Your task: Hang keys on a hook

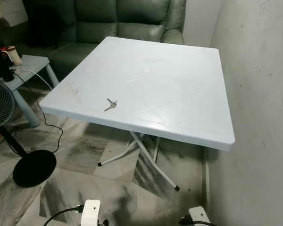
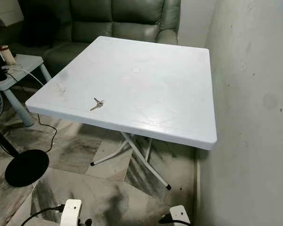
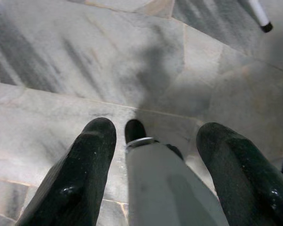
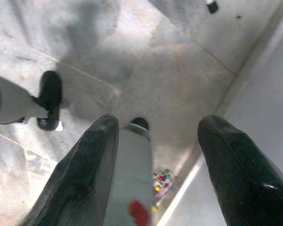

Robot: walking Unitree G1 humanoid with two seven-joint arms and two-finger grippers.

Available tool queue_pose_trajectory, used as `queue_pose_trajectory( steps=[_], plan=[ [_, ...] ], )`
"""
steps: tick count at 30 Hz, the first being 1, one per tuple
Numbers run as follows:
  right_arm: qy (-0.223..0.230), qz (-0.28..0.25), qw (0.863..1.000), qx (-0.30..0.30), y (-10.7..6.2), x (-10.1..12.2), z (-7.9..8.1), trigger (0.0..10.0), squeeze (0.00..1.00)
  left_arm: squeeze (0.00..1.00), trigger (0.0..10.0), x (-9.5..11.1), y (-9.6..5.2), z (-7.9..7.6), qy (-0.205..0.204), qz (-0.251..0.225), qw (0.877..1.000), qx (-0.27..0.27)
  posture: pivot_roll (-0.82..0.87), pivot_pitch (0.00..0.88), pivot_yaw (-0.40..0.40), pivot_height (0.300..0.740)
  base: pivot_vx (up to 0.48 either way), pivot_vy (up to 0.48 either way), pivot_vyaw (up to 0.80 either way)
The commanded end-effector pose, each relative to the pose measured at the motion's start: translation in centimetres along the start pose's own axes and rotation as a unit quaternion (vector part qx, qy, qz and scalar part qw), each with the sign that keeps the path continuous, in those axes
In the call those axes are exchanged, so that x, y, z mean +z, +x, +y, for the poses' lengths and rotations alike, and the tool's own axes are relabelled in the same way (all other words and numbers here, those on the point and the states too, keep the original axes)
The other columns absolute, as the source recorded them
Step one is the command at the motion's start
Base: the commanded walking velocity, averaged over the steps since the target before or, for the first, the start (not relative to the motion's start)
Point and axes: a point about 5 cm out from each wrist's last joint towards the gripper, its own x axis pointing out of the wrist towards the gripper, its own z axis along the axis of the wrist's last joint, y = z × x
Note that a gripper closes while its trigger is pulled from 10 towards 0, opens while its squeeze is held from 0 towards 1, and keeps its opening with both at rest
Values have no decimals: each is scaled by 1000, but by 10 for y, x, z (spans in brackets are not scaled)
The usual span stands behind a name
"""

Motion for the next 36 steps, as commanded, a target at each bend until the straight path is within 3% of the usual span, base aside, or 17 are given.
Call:
queue_pose_trajectory(
  steps=[1, 36],
  plan=[
    [7, -5, 1000, 1, 0, 3, 0, 10000, 0, 0, 10000, -1, 0, 2, -2, 4, 1000, 1, -116, 0, 8, 740, 0, 270, 0],
    [12, -6, 1000, 1, 0, 3, -1, 10000, 0, 0, 10000, -1, 0, 1, -6, 6, 1000, -1, -116, 0, 4, 740, 0, 419, 0]
  ],
)
